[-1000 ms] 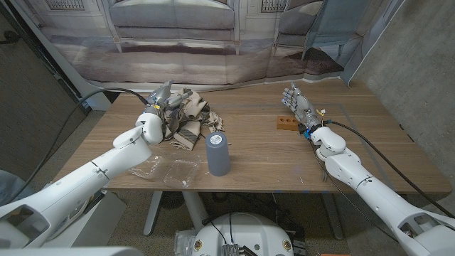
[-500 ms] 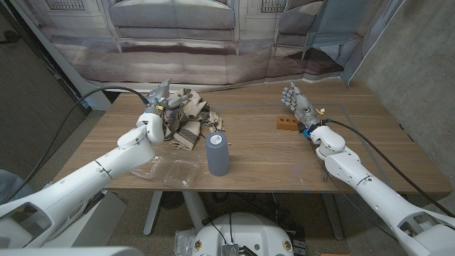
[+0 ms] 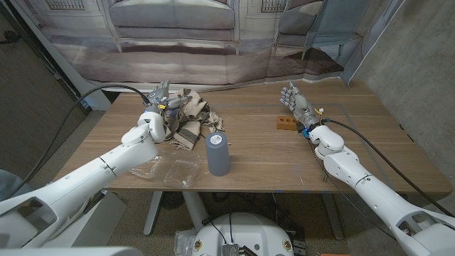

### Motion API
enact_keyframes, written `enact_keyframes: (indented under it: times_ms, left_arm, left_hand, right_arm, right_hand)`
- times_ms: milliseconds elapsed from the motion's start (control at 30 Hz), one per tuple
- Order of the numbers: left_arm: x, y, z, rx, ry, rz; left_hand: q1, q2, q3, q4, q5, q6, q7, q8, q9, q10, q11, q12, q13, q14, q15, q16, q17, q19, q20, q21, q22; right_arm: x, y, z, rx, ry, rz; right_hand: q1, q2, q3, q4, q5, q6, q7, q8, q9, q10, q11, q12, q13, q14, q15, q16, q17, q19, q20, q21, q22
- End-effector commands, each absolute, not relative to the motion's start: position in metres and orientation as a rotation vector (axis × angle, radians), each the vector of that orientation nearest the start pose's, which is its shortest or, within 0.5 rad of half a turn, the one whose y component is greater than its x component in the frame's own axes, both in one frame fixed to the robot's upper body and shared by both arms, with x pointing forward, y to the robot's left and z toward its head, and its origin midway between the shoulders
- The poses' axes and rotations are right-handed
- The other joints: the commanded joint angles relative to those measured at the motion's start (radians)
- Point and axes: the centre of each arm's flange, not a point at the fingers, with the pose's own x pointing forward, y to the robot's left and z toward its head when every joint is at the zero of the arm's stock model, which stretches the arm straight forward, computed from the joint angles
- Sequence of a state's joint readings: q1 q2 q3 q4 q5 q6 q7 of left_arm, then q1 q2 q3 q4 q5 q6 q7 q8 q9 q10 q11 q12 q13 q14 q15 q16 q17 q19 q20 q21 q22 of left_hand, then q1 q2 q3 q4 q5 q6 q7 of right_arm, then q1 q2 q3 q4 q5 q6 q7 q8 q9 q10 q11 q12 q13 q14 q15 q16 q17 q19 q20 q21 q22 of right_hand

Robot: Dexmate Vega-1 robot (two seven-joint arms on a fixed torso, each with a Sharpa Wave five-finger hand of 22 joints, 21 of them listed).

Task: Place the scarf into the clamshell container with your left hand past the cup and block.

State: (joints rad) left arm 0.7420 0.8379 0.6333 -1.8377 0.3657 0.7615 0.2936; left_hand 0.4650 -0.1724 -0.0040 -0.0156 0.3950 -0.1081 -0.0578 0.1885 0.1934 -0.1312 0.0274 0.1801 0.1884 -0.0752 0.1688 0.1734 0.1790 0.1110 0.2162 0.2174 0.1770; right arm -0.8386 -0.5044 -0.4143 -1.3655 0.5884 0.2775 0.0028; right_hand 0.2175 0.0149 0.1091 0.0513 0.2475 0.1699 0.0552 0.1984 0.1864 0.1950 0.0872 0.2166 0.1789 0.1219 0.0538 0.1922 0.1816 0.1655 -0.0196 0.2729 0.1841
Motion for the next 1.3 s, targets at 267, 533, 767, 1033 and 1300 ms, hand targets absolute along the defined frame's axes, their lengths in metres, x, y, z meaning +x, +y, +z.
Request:
enact_keyframes:
  times_ms: [267, 533, 767, 1033, 1300]
  left_arm:
    - [0.605, 0.301, 0.034, 1.293, -0.278, 0.507]
    - [0.604, 0.293, 0.025, 1.320, -0.258, 0.523]
    - [0.612, 0.290, 0.011, 1.336, -0.227, 0.503]
    - [0.618, 0.291, 0.003, 1.336, -0.225, 0.495]
    - [0.630, 0.286, -0.001, 1.332, -0.218, 0.469]
  left_hand:
    - [0.006, -0.003, -0.019, -0.007, -0.002, -0.035, -0.003, -0.004, 0.002, -0.006, 0.004, 0.010, 0.004, -0.018, 0.003, 0.001, 0.003, 0.003, 0.003, -0.012, 0.000]
    - [0.008, -0.001, -0.025, -0.009, -0.002, -0.036, -0.002, -0.002, 0.002, -0.007, 0.001, 0.012, 0.003, -0.024, -0.003, 0.002, 0.003, 0.000, 0.003, -0.015, 0.000]
    - [0.011, 0.001, -0.028, -0.010, -0.002, -0.036, -0.002, 0.000, 0.002, -0.007, -0.002, 0.013, 0.003, -0.029, -0.005, 0.003, 0.003, -0.002, 0.003, -0.017, 0.000]
    - [0.016, 0.004, -0.033, -0.013, -0.001, -0.032, -0.002, 0.004, 0.002, 0.000, -0.009, 0.018, 0.003, -0.030, -0.010, 0.005, 0.003, -0.009, 0.003, -0.021, 0.000]
    - [0.020, 0.007, -0.038, -0.016, 0.000, -0.023, -0.005, 0.008, 0.002, 0.005, -0.013, 0.021, 0.003, -0.034, -0.015, 0.007, 0.004, -0.017, 0.003, -0.025, 0.000]
  right_arm:
    - [0.640, -0.255, -0.023, -0.003, -0.637, 0.252]
    - [0.635, -0.259, -0.026, -0.010, -0.638, 0.255]
    - [0.629, -0.264, -0.027, -0.009, -0.646, 0.247]
    - [0.625, -0.267, -0.027, -0.013, -0.640, 0.245]
    - [0.623, -0.269, -0.024, -0.018, -0.639, 0.245]
  right_hand:
    - [-0.008, 0.001, -0.006, 0.001, 0.000, 0.009, -0.002, 0.001, 0.002, 0.011, -0.005, 0.002, 0.004, 0.013, 0.001, 0.001, 0.003, 0.009, 0.001, -0.009, 0.001]
    - [-0.008, 0.002, -0.007, 0.000, 0.000, 0.010, -0.003, 0.001, 0.002, 0.013, -0.005, 0.002, 0.004, 0.014, 0.002, 0.000, 0.003, 0.010, 0.001, -0.011, 0.001]
    - [-0.009, 0.002, -0.008, 0.000, 0.000, 0.010, -0.004, 0.000, 0.002, 0.013, -0.005, 0.002, 0.004, 0.014, 0.001, 0.000, 0.003, 0.010, 0.001, -0.012, 0.001]
    - [-0.010, 0.002, -0.009, 0.000, 0.000, 0.012, -0.006, 0.001, 0.002, 0.015, -0.004, 0.002, 0.004, 0.015, 0.002, 0.000, 0.003, 0.011, 0.002, -0.014, 0.001]
    - [-0.011, 0.002, -0.010, 0.000, 0.000, 0.011, -0.006, 0.000, 0.002, 0.017, -0.002, 0.002, 0.004, 0.015, 0.002, 0.000, 0.003, 0.011, 0.002, -0.016, 0.001]
